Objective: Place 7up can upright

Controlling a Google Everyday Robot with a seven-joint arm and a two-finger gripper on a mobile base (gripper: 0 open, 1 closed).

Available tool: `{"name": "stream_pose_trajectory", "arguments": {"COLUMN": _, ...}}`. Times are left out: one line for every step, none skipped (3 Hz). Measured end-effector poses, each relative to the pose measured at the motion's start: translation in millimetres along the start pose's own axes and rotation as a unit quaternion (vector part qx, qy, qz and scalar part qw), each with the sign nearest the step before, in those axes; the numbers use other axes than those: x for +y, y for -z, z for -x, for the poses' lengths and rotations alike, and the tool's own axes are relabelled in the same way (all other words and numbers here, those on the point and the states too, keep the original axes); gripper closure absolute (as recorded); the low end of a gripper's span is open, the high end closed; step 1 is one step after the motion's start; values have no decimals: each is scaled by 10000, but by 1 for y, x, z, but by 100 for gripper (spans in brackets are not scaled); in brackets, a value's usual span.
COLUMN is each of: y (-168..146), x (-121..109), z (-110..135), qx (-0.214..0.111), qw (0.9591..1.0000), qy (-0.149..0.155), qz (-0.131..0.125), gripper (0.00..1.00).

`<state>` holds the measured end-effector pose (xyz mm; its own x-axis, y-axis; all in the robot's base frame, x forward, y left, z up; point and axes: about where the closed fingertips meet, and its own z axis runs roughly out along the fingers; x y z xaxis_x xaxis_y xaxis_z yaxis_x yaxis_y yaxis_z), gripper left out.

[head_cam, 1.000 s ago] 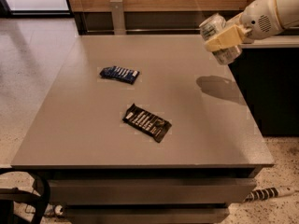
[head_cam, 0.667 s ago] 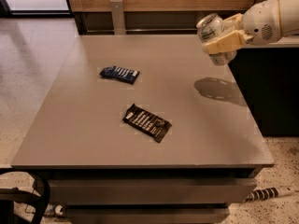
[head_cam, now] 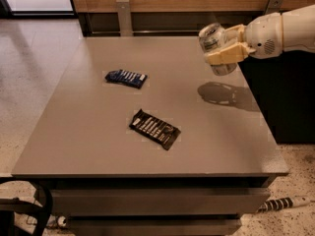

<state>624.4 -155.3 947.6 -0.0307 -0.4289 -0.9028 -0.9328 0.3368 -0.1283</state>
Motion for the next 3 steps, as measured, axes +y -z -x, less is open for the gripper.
{"name": "stream_pose_trajectory", "arguments": {"y": -13, "x": -1, "z": -5, "qx": -276, "qw": 9993, "qy": -254, "qz": 80, "gripper": 100}}
{"name": "stream_pose_trajectory", "arguments": {"y": -30, "x": 2, "z": -10, "qx": -675, "qw": 9958, "qy": -599, "qz": 182, "gripper": 100}}
{"name": "stream_pose_trajectory", "arguments": {"y": -38, "x": 3, "z": -15, "qx": -985, "qw": 9922, "qy": -738, "qz": 188, "gripper": 100}}
